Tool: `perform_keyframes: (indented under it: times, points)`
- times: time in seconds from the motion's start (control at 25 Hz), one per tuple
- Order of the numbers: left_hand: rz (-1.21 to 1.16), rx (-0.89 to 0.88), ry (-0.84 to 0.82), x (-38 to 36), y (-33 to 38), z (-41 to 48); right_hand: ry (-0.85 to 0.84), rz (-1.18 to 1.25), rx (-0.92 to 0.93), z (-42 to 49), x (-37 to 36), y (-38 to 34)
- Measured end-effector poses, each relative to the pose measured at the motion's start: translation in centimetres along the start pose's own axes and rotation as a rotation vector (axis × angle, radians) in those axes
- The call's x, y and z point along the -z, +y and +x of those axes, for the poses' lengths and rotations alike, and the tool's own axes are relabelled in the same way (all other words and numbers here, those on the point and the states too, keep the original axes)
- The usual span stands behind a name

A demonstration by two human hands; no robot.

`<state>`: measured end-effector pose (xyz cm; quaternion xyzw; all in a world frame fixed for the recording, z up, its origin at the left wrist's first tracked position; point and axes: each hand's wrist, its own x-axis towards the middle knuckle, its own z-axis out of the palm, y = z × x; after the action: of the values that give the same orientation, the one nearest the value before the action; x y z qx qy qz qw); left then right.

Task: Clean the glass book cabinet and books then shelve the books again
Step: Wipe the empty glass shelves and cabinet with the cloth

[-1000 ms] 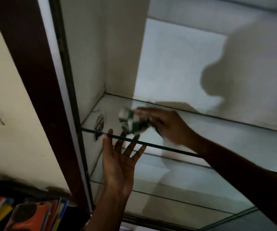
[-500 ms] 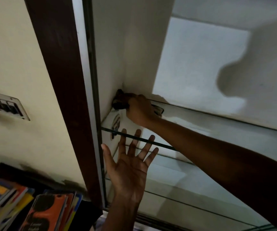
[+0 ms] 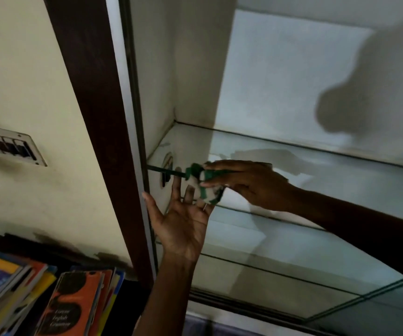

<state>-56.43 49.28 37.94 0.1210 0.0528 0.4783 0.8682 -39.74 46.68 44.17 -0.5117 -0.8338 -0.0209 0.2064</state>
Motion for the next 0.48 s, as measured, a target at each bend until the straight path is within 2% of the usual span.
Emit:
perform_keyframes:
  times: [0.12,0.24,0.36,0.48]
  points:
    - [0.28,-0.017,-0.005,0.9,0.6,-0.3,0.042,0.013,-0.067,-3.5,2.9,-1.0]
    - [0.907,-0.055,0.041,3.9,-0.3,-0.6,0.147,-0.024,-0.196,-7.4,4.9,-2.7]
    - [1.556,-0.051,-0.166,8.6,-3.0,0.1,0.199,-0.095,-0.274,-11.9,4.1,-4.7]
    - [2.026,-0.057,-0.497,12.8,-6.3,2.3,0.231,-0.065,-0.456,-16.7,-0.1,-4.2]
